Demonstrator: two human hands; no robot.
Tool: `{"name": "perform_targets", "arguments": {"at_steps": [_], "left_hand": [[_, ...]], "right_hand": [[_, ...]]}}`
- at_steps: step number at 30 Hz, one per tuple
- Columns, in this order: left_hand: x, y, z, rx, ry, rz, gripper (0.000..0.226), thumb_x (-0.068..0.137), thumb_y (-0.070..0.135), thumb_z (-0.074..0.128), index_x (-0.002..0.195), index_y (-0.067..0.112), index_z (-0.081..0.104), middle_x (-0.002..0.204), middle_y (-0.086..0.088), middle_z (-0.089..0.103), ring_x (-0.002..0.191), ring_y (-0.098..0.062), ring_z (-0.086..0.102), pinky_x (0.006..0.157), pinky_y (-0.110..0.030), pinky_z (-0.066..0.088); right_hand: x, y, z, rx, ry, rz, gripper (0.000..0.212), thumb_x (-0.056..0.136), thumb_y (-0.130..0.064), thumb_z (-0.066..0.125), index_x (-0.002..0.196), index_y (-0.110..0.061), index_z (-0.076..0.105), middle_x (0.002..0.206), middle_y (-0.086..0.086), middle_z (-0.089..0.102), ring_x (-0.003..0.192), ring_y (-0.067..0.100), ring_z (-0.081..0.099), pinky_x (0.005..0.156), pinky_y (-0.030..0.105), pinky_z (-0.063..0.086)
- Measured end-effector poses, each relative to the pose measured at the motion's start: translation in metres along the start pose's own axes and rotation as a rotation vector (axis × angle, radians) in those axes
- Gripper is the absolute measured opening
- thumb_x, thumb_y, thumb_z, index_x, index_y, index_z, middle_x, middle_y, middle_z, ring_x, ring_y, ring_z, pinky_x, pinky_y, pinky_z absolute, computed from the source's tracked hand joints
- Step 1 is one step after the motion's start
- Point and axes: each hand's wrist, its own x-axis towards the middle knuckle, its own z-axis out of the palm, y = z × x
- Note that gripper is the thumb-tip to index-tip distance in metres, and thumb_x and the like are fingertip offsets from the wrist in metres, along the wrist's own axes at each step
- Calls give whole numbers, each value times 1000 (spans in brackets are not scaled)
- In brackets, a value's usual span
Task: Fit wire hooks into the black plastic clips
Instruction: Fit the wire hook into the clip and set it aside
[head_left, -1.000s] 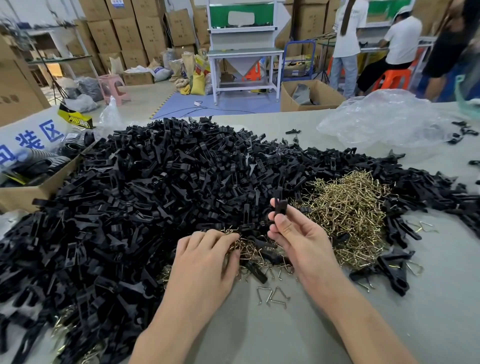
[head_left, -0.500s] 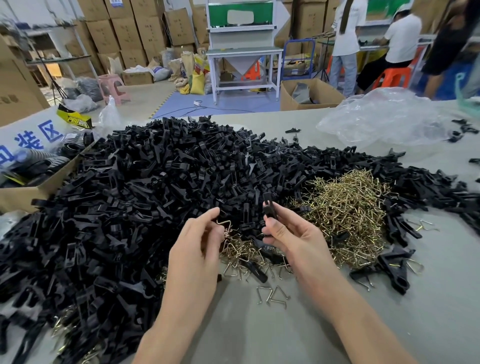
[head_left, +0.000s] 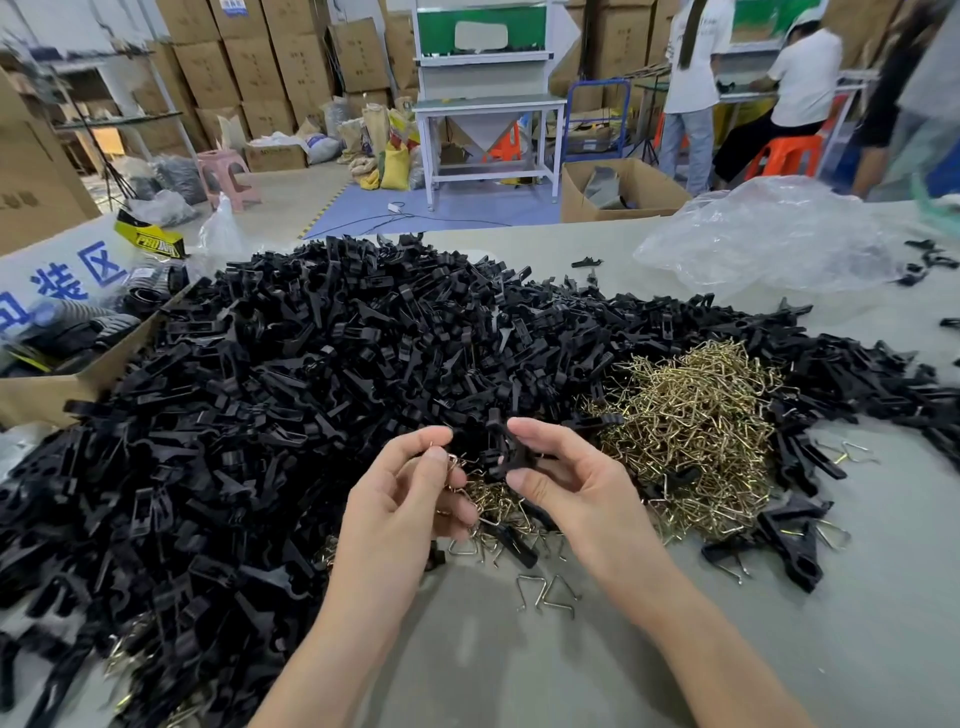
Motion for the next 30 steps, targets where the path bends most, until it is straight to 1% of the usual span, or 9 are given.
{"name": "perform_targets", "arguments": {"at_steps": [2, 4, 5, 8, 11, 16, 21, 26, 30], "left_hand": [[1, -3, -1, 20, -15, -5, 27, 101, 20, 55, 116, 37, 69, 78, 0, 66, 63, -15, 60, 55, -25, 52], [2, -6, -2, 33, -13, -7, 30, 99, 21, 58, 124, 38, 59, 78, 0, 66, 63, -13, 61, 56, -23, 52], [3, -6, -3, 45, -3, -2, 28, 98, 23, 60, 123, 36, 58, 78, -1, 69, 64, -14, 63, 57, -23, 53], [6, -8, -7, 88, 8, 13, 12, 93, 33, 64, 100, 29, 72, 77, 0, 72, 65, -12, 64, 61, -19, 53], [6, -11, -13, 98, -81, -31, 24, 85, 44, 62, 99, 32, 78, 73, 7, 63, 67, -7, 59, 66, -20, 53], [6, -13, -16, 78, -181, -115, 25, 89, 34, 64, 110, 29, 77, 76, 1, 62, 72, -10, 59, 73, -25, 53], [5, -11, -10, 14, -173, -99, 49, 74, 35, 72, 123, 30, 65, 75, 2, 64, 70, -9, 62, 67, -22, 54], [4, -11, -10, 73, -135, -52, 37, 86, 28, 71, 121, 35, 65, 70, 4, 62, 67, -11, 62, 68, -24, 54], [4, -12, -9, 48, -123, -62, 27, 90, 21, 70, 111, 38, 72, 71, 4, 61, 66, -10, 61, 65, -22, 54]], "right_hand": [[0, 1, 0, -11, 17, -10, 37, 86, 0, 74, 110, -29, 70, 106, -27, 71, 101, -4, 67, 85, 9, 49], [-1, 2, -1, -19, 26, -19, 33, 86, 1, 74, 107, -25, 70, 100, -23, 73, 96, -4, 68, 82, 8, 49], [-1, 2, -1, -23, 26, -25, 32, 87, 1, 74, 106, -24, 70, 99, -21, 74, 96, -3, 69, 82, 9, 49], [0, 2, -2, -8, 9, -33, 31, 88, -1, 72, 107, -25, 73, 99, -13, 77, 97, 2, 71, 85, 12, 50], [0, 3, -3, 7, 11, -44, 31, 89, -3, 71, 107, -29, 75, 100, -7, 78, 98, 7, 72, 87, 16, 52], [1, 3, -5, -17, -22, -53, 35, 93, 0, 67, 109, -30, 75, 100, -6, 78, 100, 9, 72, 90, 18, 52], [-1, 3, -3, -69, -45, -74, 36, 94, 0, 66, 110, -31, 75, 101, -8, 78, 102, 7, 71, 90, 15, 50], [-2, 3, -2, -122, -52, -108, 39, 93, 0, 67, 107, -35, 76, 103, -10, 77, 104, 7, 70, 92, 17, 51], [-2, 4, -3, -186, -29, -181, 40, 91, 1, 68, 108, -34, 76, 109, -14, 73, 109, 9, 68, 97, 25, 51]]}}
